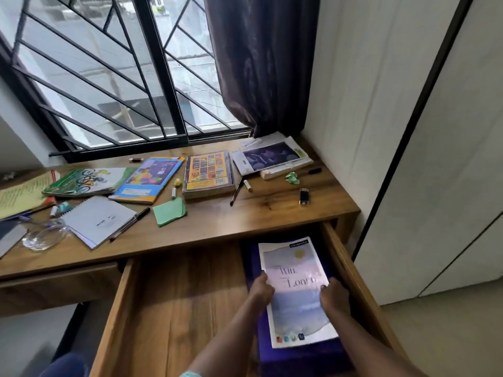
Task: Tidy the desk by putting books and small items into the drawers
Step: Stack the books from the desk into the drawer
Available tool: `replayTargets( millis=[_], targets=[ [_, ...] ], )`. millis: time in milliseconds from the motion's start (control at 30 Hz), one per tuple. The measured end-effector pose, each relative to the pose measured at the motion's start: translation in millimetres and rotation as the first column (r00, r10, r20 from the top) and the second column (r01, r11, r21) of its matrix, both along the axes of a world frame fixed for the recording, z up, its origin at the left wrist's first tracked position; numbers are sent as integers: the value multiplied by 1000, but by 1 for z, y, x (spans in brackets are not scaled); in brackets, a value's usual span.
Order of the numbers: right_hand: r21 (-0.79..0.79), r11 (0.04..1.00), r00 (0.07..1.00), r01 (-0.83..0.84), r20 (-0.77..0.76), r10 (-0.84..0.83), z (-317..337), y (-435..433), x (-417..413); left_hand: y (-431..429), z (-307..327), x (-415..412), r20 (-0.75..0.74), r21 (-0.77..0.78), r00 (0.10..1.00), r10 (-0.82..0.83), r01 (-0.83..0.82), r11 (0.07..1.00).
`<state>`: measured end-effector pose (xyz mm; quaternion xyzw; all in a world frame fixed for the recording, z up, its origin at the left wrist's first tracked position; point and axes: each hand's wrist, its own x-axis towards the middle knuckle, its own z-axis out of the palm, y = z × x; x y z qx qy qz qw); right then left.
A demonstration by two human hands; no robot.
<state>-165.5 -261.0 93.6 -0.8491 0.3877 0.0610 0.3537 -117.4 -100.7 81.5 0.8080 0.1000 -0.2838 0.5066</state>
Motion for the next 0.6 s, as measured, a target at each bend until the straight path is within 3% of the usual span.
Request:
replayTargets(
  millis=[200,333,400,600],
  targets=[
    [-162,978,990,-131,-70,121,-2,3,10,-14,-19,5,-12,20,998,-62,63,998],
    [-213,958,978,-190,-128,166,-7,7,8,-14,-23,6,76,219,967,-242,220,950],
    [-277,940,974,-199,-166,157,-4,11,6,-14,-15,3,117,246,945,-307,272,930],
    [-424,855,954,-299,-97,285,26,21,15,9,11,4,261,251,895,-362,299,921]
  ],
)
